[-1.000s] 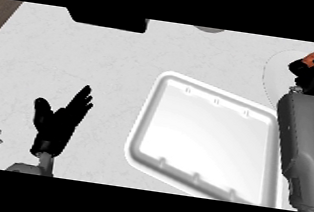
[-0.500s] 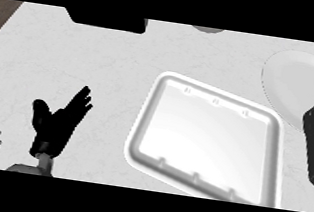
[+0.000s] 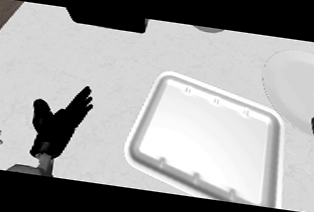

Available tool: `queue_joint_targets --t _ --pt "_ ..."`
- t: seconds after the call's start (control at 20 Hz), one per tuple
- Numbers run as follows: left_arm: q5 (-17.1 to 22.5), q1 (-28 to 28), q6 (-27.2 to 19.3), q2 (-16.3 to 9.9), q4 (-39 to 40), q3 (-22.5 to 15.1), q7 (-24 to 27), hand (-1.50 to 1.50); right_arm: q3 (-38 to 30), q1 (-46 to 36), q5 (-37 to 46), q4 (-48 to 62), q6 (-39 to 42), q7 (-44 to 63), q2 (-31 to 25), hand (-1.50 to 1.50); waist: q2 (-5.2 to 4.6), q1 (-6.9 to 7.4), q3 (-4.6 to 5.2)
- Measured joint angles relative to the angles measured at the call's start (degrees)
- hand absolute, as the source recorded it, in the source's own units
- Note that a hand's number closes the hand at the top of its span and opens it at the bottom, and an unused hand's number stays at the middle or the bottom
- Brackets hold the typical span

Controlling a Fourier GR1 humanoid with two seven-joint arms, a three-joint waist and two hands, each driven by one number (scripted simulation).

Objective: Pick the sweet potato from the tray and place it in the plate

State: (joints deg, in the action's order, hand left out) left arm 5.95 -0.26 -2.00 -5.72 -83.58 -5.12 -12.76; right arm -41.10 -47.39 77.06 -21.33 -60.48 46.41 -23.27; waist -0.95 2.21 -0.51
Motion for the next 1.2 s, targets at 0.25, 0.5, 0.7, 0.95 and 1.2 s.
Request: queue_joint_targets --t 0.25,0.5,0.7,0.95,1.2 --pt "0.4 -0.2 0.4 -0.3 0.4 0.6 0.4 0.0 -2.2 0.3 -10.3 -1.0 -1.1 -13.2 0.5 -1.5 -0.13 0.14 -0.16" --pt "0.7 0.3 1.1 -0.6 0.9 1.0 1.4 0.0 -3.8 1.3 -20.8 -7.2 -3.1 -26.1 1.7 -1.5 0.12 -0.3 -0.18" --pt "0.2 0.3 0.0 0.1 0.4 0.7 0.3 0.0 -5.5 3.8 -31.2 -12.5 -3.6 -35.3 3.1 -1.5 0.3 -0.67 -0.13" --pt "-0.2 0.6 -0.6 0.3 0.9 1.2 0.7 0.0 -6.1 9.2 -45.6 -21.6 1.9 -46.5 7.2 -1.5 0.83 -1.68 0.05" --pt "-0.5 0.9 -0.9 0.0 0.3 1.6 -0.2 0.0 -4.9 16.1 -55.4 -29.5 9.8 -55.1 12.7 -1.5 1.13 -2.26 0.24"
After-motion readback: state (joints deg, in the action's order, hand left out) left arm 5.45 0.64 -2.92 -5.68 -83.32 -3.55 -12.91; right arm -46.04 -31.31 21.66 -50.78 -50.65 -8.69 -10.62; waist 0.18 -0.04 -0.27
